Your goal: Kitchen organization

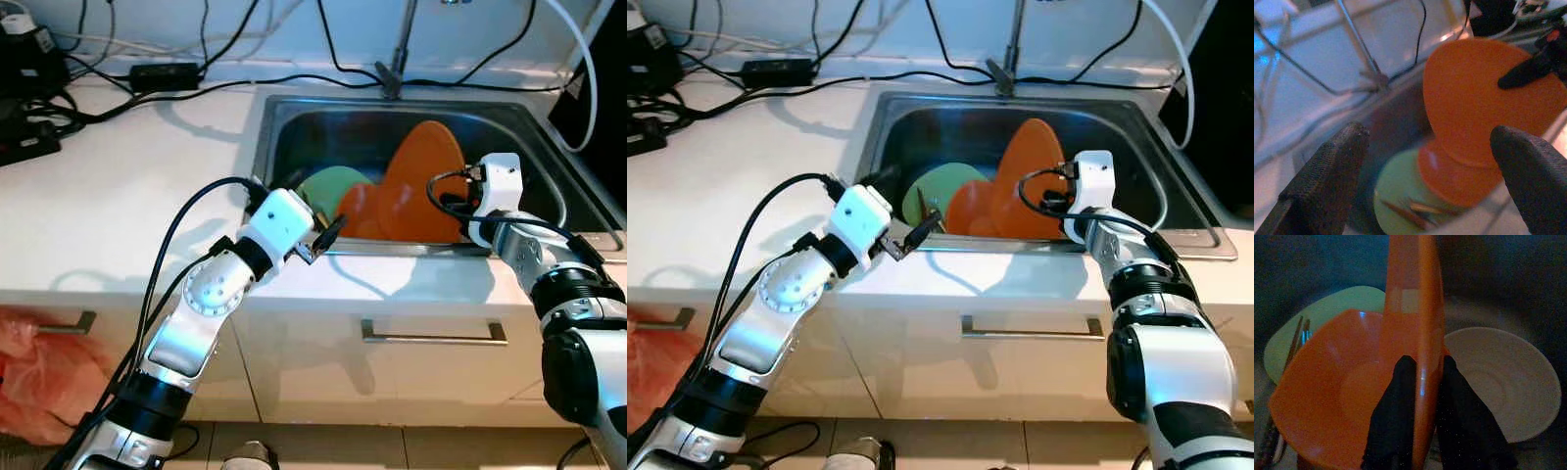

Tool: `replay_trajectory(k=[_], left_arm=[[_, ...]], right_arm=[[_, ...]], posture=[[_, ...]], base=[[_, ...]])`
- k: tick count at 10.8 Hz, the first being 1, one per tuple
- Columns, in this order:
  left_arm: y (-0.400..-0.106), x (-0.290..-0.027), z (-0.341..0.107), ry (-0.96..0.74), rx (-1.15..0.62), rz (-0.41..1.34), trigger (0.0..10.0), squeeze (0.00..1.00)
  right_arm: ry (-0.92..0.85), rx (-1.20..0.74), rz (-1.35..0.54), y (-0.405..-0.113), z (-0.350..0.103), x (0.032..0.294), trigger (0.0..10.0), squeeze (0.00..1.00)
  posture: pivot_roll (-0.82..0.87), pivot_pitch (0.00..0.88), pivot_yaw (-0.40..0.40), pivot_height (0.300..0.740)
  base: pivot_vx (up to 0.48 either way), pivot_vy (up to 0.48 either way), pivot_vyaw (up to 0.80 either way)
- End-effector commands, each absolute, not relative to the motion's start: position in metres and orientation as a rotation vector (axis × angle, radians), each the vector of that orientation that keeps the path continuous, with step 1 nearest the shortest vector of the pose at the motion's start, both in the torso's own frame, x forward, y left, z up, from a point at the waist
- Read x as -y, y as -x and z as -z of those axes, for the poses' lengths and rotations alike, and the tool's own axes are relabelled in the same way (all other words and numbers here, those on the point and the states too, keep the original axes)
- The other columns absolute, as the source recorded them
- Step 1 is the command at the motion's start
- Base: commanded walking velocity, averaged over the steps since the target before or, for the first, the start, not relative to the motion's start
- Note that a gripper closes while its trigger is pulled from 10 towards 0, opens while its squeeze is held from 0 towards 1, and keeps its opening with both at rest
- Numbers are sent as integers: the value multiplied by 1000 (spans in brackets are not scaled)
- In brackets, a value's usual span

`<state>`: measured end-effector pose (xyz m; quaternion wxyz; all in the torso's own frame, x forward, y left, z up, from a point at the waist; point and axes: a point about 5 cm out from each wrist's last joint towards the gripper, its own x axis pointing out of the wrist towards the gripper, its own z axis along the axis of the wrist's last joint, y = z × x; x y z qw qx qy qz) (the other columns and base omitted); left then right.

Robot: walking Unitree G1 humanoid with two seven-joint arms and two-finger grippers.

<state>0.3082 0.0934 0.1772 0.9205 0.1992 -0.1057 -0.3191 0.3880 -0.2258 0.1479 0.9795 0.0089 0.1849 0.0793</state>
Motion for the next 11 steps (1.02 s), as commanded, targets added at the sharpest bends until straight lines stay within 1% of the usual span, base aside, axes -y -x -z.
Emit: replay_trajectory(k=[1,2,5,10,11], left_arm=[[-308,-93,-182,-409,204,680,10000,1000],[-307,-93,-179,-366,129,692,10000,1000],[-308,-96,-178,-364,69,689,10000,1000],[-306,-95,-179,-344,15,707,10000,1000],[-308,-94,-180,-332,16,696,10000,1000]], right_arm=[[24,-388,-130,-385,-145,235,10000,1000],[33,-388,-131,-385,-144,235,10000,1000],[55,-391,-128,-384,-143,237,10000,1000],[110,-327,-87,-389,-159,243,10000,1000],[69,-300,-83,-392,-166,242,10000,1000]], posture=[[216,57,2,740],[215,56,5,740],[214,55,9,740],[211,47,2,740],[203,34,-3,740]], base=[[0,0,0],[0,0,0],[0,0,0],[0,0,0],[0,0,0]])
